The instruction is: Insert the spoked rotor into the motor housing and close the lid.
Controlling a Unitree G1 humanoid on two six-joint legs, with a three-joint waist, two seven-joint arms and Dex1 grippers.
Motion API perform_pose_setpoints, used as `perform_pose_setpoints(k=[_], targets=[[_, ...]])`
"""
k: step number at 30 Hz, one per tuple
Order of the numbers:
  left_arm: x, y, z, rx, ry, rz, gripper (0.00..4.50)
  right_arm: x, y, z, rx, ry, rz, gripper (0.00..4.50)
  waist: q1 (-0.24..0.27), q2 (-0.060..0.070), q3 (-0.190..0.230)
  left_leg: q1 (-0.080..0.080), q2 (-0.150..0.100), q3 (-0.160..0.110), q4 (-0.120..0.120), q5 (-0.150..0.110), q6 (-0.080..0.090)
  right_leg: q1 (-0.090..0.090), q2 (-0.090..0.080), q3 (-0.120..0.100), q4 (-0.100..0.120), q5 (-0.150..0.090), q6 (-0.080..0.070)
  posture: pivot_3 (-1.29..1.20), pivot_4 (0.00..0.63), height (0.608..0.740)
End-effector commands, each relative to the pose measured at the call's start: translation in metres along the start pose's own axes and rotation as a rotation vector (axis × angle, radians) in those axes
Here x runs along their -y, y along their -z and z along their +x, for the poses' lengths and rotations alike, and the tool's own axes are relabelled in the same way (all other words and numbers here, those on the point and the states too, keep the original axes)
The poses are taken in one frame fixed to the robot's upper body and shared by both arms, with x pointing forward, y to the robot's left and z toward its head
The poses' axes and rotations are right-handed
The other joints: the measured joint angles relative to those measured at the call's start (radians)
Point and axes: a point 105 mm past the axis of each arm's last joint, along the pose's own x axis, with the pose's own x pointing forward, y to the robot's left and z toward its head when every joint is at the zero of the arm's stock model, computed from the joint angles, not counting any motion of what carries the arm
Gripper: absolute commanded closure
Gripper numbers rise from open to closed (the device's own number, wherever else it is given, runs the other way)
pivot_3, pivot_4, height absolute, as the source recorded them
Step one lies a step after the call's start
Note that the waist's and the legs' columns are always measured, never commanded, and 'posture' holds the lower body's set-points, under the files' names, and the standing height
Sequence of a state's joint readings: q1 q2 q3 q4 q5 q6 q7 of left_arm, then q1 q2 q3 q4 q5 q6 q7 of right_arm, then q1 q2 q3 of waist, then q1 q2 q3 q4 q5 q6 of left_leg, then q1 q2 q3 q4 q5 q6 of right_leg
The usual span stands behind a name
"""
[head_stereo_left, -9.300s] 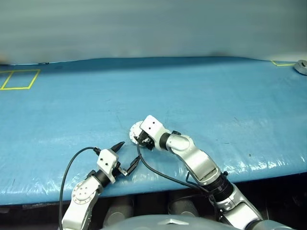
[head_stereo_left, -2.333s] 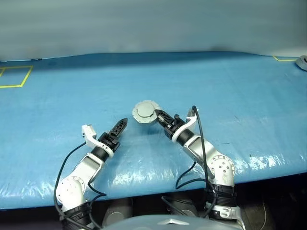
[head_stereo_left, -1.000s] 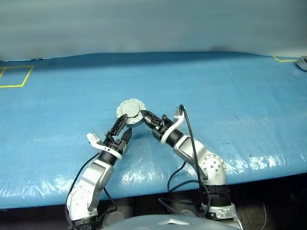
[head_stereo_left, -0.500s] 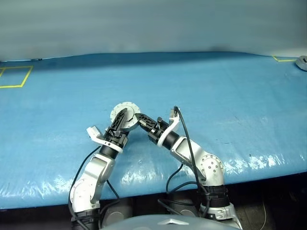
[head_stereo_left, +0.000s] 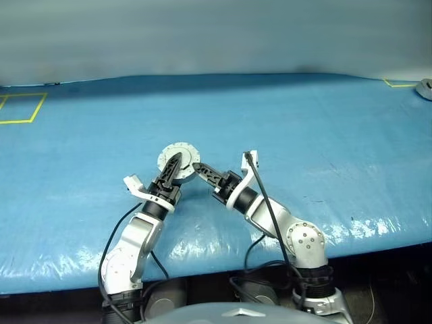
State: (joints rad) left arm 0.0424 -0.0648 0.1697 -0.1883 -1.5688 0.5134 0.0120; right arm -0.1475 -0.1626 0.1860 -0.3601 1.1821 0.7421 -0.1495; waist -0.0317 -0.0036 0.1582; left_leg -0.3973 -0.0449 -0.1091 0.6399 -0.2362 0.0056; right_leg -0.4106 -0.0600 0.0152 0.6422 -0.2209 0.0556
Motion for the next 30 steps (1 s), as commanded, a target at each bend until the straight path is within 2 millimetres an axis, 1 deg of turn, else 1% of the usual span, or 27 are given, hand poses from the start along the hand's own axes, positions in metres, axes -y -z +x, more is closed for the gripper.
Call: perform_pose_setpoints(k=[1,3,4,5,7,9,10,11,13,15,18,21,23,26,28,30], targets=[[0.017,-0.022,0.015,0.054,0.041,0.088,2.15,0.008,-0.001,-0.008,0.003,0.078,-0.311,0.94,0.007,-0.001,0.000,-0.001,-0.002,0.001,0.002,0.000,0.000,0.001,0.001,-0.001,0.000,0.000,0.000,0.00,0.150,0.740],[0.014,-0.033,0.027,0.066,0.011,0.142,2.15,0.021,0.000,-0.012,-0.003,0.147,-0.451,0.27,0.010,-0.001,0.000,-0.002,-0.002,0.001,0.004,0.000,-0.001,0.000,0.003,-0.002,0.000,0.000,0.002,0.00,0.150,0.740],[0.014,-0.038,0.031,0.070,0.002,0.158,2.15,0.025,0.001,-0.014,-0.006,0.168,-0.505,0.01,0.011,-0.001,0.001,-0.002,-0.002,0.001,0.005,0.001,-0.001,0.000,0.003,-0.002,0.001,0.000,0.002,0.00,0.150,0.740],[0.013,-0.041,0.036,0.073,-0.007,0.172,2.15,0.028,0.002,-0.014,-0.014,0.182,-0.559,0.00,0.013,-0.001,0.001,-0.002,-0.001,0.001,0.006,0.001,-0.002,0.001,0.004,-0.002,0.001,0.000,0.002,0.00,0.150,0.740],[0.009,-0.058,0.060,0.099,-0.050,0.232,2.15,0.041,0.004,-0.018,-0.016,0.251,-0.749,0.00,0.019,-0.002,0.001,-0.002,-0.002,0.001,0.007,0.001,-0.002,0.001,0.003,-0.002,0.001,0.002,0.004,0.00,0.150,0.740],[0.009,-0.070,0.082,0.121,-0.073,0.281,2.15,0.046,0.005,-0.020,0.012,0.280,-0.842,0.00,0.025,-0.004,0.002,-0.003,-0.003,0.000,0.009,0.002,-0.002,0.002,0.004,-0.002,0.000,0.003,0.005,0.00,0.150,0.740],[0.010,-0.073,0.092,0.124,-0.072,0.287,2.15,0.045,0.003,-0.020,0.059,0.279,-0.867,0.00,0.023,-0.005,0.002,-0.003,-0.004,0.000,0.009,0.002,-0.002,0.002,0.004,-0.002,0.000,0.003,0.005,0.00,0.150,0.740],[0.010,-0.075,0.099,0.124,-0.069,0.288,2.15,0.044,0.001,-0.020,0.095,0.277,-0.885,0.00,0.022,-0.006,0.003,-0.003,-0.004,0.000,0.009,0.003,-0.002,0.002,0.003,-0.002,0.000,0.004,0.006,0.00,0.150,0.740],[0.010,-0.078,0.116,0.126,-0.075,0.287,2.15,0.048,0.003,-0.023,0.111,0.315,-0.967,0.00,0.019,-0.007,0.003,-0.003,-0.005,0.001,0.008,0.002,-0.002,0.001,0.003,-0.002,-0.001,0.007,0.012,0.00,0.150,0.740],[0.009,-0.080,0.128,0.124,-0.091,0.294,2.15,0.052,0.007,-0.025,0.106,0.340,-1.021,0.00,0.020,-0.008,0.004,-0.004,-0.006,0.000,0.008,0.003,-0.002,0.001,0.001,-0.001,-0.001,0.008,0.010,0.00,0.150,0.740],[0.004,-0.080,0.140,0.115,-0.132,0.316,2.15,0.054,0.010,-0.026,0.111,0.357,-1.034,0.00,0.017,-0.009,0.004,-0.005,-0.008,0.000,0.007,0.004,-0.005,0.000,0.000,-0.001,-0.001,0.009,0.009,0.00,0.150,0.740],[-0.003,-0.078,0.147,0.099,-0.193,0.335,2.15,0.054,0.011,-0.028,0.122,0.376,-1.040,0.00,0.013,-0.012,0.007,-0.005,-0.008,0.000,0.006,0.004,-0.005,-0.001,0.000,-0.001,-0.001,0.009,0.009,0.00,0.150,0.740],[-0.010,-0.078,0.147,0.092,-0.241,0.346,2.15,0.055,0.010,-0.029,0.127,0.389,-1.030,0.00,0.009,-0.013,0.007,-0.006,-0.008,-0.001,0.006,0.004,-0.005,-0.002,0.000,-0.001,-0.002,0.009,0.009,0.00,0.150,0.740],[-0.014,-0.079,0.146,0.082,-0.260,0.357,2.15,0.056,0.010,-0.029,0.129,0.396,-1.025,0.00,0.008,-0.013,0.007,-0.006,-0.008,-0.003,0.006,0.004,-0.004,-0.002,-0.001,-0.001,-0.001,0.009,0.009,0.00,0.150,0.740],[-0.020,-0.083,0.141,0.081,-0.285,0.359,1.38,0.056,0.010,-0.029,0.127,0.397,-1.020,0.00,0.007,-0.013,0.007,-0.006,-0.008,-0.003,0.006,0.004,-0.005,-0.002,-0.001,-0.001,-0.001,0.009,0.009,0.00,0.150,0.740],[-0.029,-0.089,0.132,0.063,-0.323,0.375,0.76,0.055,0.011,-0.027,0.124,0.393,-1.013,0.00,0.006,-0.013,0.007,-0.005,-0.008,-0.004,0.007,0.004,-0.004,-0.002,-0.001,-0.001,0.000,0.009,0.009,0.00,0.150,0.740]])
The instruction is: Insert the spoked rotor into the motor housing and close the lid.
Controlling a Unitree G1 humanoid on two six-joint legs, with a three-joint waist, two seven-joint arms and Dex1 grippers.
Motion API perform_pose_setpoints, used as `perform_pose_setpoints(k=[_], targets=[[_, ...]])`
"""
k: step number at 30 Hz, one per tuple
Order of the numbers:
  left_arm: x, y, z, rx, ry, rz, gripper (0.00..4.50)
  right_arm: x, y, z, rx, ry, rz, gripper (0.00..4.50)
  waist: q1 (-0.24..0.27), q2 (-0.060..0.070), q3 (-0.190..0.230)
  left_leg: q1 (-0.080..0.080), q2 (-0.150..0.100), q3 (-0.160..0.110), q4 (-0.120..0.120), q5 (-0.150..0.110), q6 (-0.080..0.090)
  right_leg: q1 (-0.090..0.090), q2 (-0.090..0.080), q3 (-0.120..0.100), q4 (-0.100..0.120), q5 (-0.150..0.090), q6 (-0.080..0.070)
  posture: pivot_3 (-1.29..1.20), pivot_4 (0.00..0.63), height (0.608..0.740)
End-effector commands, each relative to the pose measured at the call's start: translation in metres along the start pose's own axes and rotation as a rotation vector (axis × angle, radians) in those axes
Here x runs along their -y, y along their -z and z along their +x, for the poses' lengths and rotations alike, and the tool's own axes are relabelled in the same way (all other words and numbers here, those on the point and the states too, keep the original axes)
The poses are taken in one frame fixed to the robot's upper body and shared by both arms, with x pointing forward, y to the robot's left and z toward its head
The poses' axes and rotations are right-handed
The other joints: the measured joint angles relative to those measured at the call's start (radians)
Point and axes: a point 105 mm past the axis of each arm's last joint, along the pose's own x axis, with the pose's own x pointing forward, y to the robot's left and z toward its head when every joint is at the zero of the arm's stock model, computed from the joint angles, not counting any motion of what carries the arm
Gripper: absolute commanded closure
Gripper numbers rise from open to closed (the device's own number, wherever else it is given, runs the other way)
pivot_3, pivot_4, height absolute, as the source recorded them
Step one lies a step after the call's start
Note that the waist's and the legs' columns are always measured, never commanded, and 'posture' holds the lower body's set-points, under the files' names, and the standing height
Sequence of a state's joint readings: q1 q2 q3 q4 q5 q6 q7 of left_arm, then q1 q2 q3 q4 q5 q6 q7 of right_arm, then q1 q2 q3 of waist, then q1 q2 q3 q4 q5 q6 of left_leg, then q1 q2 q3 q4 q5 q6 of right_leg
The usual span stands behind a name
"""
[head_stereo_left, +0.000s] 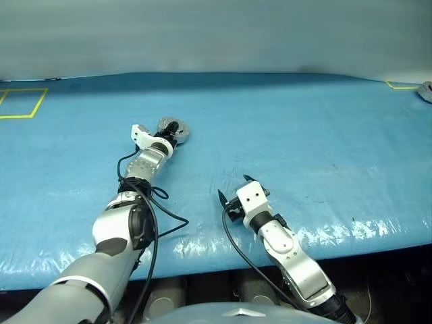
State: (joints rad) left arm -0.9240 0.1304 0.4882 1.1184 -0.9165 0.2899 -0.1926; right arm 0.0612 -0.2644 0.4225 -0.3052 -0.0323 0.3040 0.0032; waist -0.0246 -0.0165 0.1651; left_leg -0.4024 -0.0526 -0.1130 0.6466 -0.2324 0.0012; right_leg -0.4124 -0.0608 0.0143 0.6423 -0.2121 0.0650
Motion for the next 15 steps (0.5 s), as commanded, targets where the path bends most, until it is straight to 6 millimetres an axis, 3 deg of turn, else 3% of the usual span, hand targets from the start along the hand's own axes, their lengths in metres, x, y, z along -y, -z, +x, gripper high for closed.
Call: perform_pose_setpoints(k=[1,2,3,9,13,15], targets=[[-0.012,-0.016,-0.009,-0.009,-0.033,0.058,0.45,0.002,-0.011,0.001,0.042,0.001,0.004,0.00,-0.005,0.000,0.000,0.002,0.000,0.000,0.000,-0.001,0.002,0.001,0.000,0.000,0.000,0.000,0.000,0.00,0.150,0.740],[-0.018,-0.017,-0.012,-0.023,-0.051,0.071,0.10,0.001,-0.012,0.002,0.041,-0.006,0.009,0.00,-0.009,0.000,0.000,0.003,0.001,0.000,0.000,-0.002,0.003,0.002,0.000,0.000,0.001,0.000,0.001,0.00,0.150,0.740],[-0.027,-0.017,-0.017,-0.040,-0.074,0.087,0.04,0.000,-0.012,0.002,0.038,-0.017,0.023,0.00,-0.014,0.001,0.000,0.004,0.001,0.001,0.000,-0.002,0.003,0.002,0.000,0.000,0.001,-0.001,0.002,0.00,0.150,0.740],[-0.083,-0.010,-0.074,-0.237,-0.218,0.223,0.04,-0.009,-0.009,0.002,0.011,-0.092,0.071,0.00,-0.040,0.005,-0.006,0.012,0.010,0.004,-0.001,-0.001,0.002,0.006,0.002,0.003,0.003,0.000,0.001,0.00,0.150,0.740],[-0.106,0.002,-0.117,-0.354,-0.284,0.392,0.04,-0.012,-0.006,0.001,-0.007,-0.128,0.083,0.00,-0.039,0.010,-0.012,0.030,0.011,0.008,-0.007,-0.002,0.002,0.021,0.001,0.005,0.002,-0.003,-0.001,0.00,0.150,0.740],[-0.106,0.006,-0.131,-0.371,-0.262,0.542,0.04,-0.012,-0.006,0.000,-0.006,-0.138,0.087,0.00,-0.036,0.012,-0.016,0.036,0.011,0.008,-0.010,-0.003,0.002,0.022,0.000,0.005,0.001,-0.007,-0.007,0.00,0.150,0.740]])
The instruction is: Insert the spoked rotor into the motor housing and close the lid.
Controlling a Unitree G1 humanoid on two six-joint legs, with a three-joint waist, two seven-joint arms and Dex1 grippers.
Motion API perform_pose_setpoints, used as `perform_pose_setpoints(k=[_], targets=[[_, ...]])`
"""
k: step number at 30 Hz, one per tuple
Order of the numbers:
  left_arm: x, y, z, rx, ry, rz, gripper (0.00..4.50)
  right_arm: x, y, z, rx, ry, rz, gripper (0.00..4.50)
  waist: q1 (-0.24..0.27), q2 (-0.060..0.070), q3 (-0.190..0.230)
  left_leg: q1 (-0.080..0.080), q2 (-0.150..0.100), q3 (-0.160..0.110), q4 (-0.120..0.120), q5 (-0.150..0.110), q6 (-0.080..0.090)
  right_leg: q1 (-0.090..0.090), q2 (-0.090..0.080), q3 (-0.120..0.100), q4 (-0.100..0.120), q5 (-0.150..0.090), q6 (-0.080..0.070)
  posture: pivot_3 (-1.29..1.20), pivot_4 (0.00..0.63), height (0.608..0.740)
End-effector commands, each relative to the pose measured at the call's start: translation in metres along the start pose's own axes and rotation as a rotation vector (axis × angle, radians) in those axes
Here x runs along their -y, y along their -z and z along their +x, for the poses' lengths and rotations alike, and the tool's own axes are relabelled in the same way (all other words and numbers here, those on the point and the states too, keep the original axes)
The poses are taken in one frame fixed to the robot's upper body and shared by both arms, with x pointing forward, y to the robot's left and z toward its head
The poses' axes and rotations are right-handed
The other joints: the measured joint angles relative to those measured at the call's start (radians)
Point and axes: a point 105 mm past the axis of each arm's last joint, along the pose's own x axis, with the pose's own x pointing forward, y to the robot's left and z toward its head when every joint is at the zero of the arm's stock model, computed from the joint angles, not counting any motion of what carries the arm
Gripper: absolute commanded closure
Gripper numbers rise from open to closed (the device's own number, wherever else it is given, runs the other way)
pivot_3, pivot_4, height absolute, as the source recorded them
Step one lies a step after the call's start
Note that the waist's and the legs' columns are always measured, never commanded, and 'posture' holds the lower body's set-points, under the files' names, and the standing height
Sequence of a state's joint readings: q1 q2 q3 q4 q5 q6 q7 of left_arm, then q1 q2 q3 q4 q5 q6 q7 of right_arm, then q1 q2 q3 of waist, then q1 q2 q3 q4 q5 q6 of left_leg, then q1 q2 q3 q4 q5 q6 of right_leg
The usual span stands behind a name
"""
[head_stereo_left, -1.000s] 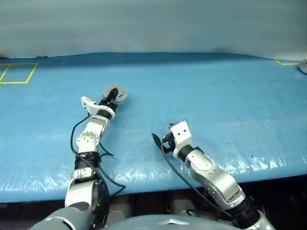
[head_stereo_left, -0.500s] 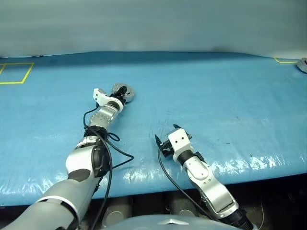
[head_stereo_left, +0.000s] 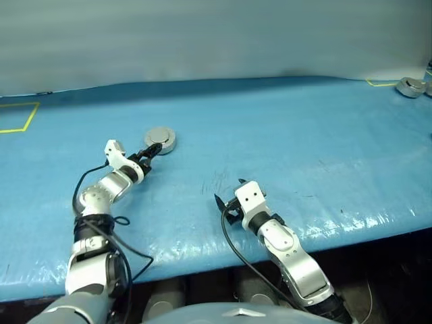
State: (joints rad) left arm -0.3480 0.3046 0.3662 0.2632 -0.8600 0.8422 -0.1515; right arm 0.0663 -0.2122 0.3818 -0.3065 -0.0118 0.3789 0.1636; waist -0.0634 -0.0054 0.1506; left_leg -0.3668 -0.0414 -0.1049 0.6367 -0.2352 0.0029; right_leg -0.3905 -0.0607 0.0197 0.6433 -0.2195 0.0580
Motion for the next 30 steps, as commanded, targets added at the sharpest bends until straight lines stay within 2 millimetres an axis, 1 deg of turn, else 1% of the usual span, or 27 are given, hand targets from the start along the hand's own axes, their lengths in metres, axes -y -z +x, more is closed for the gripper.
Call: perform_pose_setpoints(k=[1,4,6,8,10,14,18,23,30], targets=[[-0.023,0.051,-0.021,-0.152,-0.102,0.253,0.04,-0.002,-0.013,-0.002,0.057,-0.040,0.023,0.00,0.002,0.002,-0.004,0.003,0.000,0.000,-0.001,0.000,0.000,0.001,-0.001,0.000,0.000,-0.001,0.000,0.00,0.150,0.740],[0.004,0.062,-0.034,-0.062,0.033,0.605,0.04,-0.007,-0.018,-0.005,0.099,-0.102,0.027,0.00,0.007,0.003,-0.005,0.007,0.000,0.003,-0.007,-0.002,-0.004,0.007,-0.001,0.004,-0.001,-0.002,-0.001,0.00,0.150,0.740],[0.018,0.069,-0.041,0.001,0.102,0.753,0.04,-0.008,-0.018,-0.007,0.108,-0.119,0.012,0.00,0.021,0.003,-0.005,0.005,0.000,0.003,-0.009,-0.002,-0.004,0.004,-0.002,0.004,-0.002,-0.003,-0.002,0.00,0.150,0.740],[0.028,0.074,-0.046,0.067,0.139,0.833,0.04,-0.006,-0.016,-0.009,0.112,-0.119,0.010,0.00,0.039,0.003,-0.005,0.000,0.000,0.003,-0.009,-0.001,-0.002,-0.005,-0.002,0.004,-0.002,-0.003,-0.002,0.00,0.150,0.740],[0.037,0.077,-0.050,0.134,0.168,0.895,0.04,-0.005,-0.013,-0.011,0.114,-0.115,0.007,0.00,0.053,0.002,-0.005,-0.010,0.000,0.002,-0.008,0.000,-0.001,-0.009,-0.002,0.002,-0.002,-0.003,-0.002,0.00,0.150,0.740],[0.051,0.084,-0.058,0.220,0.255,1.028,0.04,-0.002,-0.008,-0.016,0.111,-0.091,0.020,0.00,0.057,0.001,-0.004,-0.019,-0.001,0.002,-0.008,0.001,-0.001,-0.018,-0.002,0.001,-0.002,-0.003,-0.002,0.00,0.150,0.740],[0.054,0.084,-0.061,0.262,0.288,0.998,0.04,0.000,-0.006,-0.017,0.118,-0.066,0.038,0.00,0.053,0.001,-0.004,-0.022,0.000,0.002,-0.008,0.001,-0.001,-0.021,-0.002,0.000,-0.002,-0.003,-0.002,0.00,0.150,0.740],[0.052,0.086,-0.062,0.258,0.302,1.002,0.04,0.002,-0.006,-0.018,0.120,-0.057,0.036,0.00,0.052,0.001,-0.003,-0.022,0.000,0.001,-0.008,0.001,0.000,-0.021,-0.001,-0.001,-0.002,-0.003,-0.002,0.00,0.150,0.740],[0.037,0.087,-0.059,0.248,0.286,0.984,0.04,0.003,-0.006,-0.017,0.120,-0.048,0.039,0.00,0.052,0.000,-0.003,-0.022,0.000,0.001,-0.007,0.001,0.000,-0.020,-0.001,-0.002,-0.002,-0.003,-0.002,0.00,0.150,0.740]])
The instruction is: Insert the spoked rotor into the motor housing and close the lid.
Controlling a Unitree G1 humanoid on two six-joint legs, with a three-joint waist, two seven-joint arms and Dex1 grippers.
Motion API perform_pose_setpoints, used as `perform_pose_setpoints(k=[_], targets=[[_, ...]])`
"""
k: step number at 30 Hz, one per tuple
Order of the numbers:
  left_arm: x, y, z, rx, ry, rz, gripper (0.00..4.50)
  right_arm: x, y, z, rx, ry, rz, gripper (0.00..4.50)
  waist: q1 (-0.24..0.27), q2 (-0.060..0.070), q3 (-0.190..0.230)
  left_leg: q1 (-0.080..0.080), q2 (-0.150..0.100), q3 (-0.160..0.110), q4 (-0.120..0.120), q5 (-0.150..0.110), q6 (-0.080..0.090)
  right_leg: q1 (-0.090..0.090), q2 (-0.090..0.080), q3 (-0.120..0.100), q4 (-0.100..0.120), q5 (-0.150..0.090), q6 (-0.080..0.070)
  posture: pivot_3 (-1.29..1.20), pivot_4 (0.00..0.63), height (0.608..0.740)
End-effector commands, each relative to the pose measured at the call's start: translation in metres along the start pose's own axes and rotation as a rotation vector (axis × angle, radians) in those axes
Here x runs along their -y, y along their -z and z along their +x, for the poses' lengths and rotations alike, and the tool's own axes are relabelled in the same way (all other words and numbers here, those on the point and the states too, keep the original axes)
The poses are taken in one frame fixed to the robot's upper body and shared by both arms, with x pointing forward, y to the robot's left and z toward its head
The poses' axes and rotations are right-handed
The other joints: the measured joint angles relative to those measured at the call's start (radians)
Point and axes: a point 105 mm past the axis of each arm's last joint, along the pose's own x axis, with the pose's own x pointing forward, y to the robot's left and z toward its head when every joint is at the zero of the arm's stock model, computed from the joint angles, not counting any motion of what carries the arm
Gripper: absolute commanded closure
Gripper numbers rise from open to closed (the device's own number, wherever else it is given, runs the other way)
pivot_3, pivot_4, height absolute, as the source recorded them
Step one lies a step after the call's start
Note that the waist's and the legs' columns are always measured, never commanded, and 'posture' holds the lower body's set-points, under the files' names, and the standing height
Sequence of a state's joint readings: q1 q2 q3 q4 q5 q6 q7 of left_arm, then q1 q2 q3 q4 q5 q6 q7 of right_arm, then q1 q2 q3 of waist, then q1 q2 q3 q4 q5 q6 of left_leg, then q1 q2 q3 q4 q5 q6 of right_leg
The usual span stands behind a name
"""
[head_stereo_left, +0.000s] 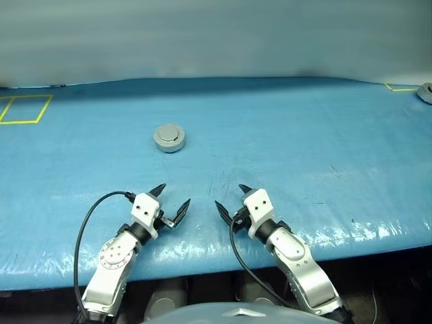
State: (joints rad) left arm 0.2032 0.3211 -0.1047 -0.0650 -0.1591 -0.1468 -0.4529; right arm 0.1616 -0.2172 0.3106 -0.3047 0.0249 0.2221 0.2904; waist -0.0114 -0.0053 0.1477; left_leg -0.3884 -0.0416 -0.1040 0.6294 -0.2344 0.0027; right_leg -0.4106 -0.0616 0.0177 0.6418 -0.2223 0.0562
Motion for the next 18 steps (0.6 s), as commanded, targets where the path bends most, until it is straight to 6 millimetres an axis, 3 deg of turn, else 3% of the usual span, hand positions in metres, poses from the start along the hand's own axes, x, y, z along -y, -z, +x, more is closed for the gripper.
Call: perform_pose_setpoints(k=[1,18], targets=[[-0.0062,-0.0030,0.0002,0.035,-0.010,0.001,0.04,0.0018,-0.0097,0.0003,0.043,0.010,-0.008,0.00,0.000,0.000,0.000,0.000,0.000,0.000,0.000,0.000,0.000,0.000,0.000,0.000,0.000,0.000,0.000,0.00,0.150,0.740],[-0.0077,0.0036,0.0005,0.022,-0.015,-0.012,0.04,-0.0003,-0.0077,0.0009,0.032,0.007,-0.003,0.00,0.000,0.000,0.000,0.000,0.000,0.000,0.001,0.000,0.000,0.000,0.000,0.000,0.001,0.001,0.002,0.00,0.150,0.740]])
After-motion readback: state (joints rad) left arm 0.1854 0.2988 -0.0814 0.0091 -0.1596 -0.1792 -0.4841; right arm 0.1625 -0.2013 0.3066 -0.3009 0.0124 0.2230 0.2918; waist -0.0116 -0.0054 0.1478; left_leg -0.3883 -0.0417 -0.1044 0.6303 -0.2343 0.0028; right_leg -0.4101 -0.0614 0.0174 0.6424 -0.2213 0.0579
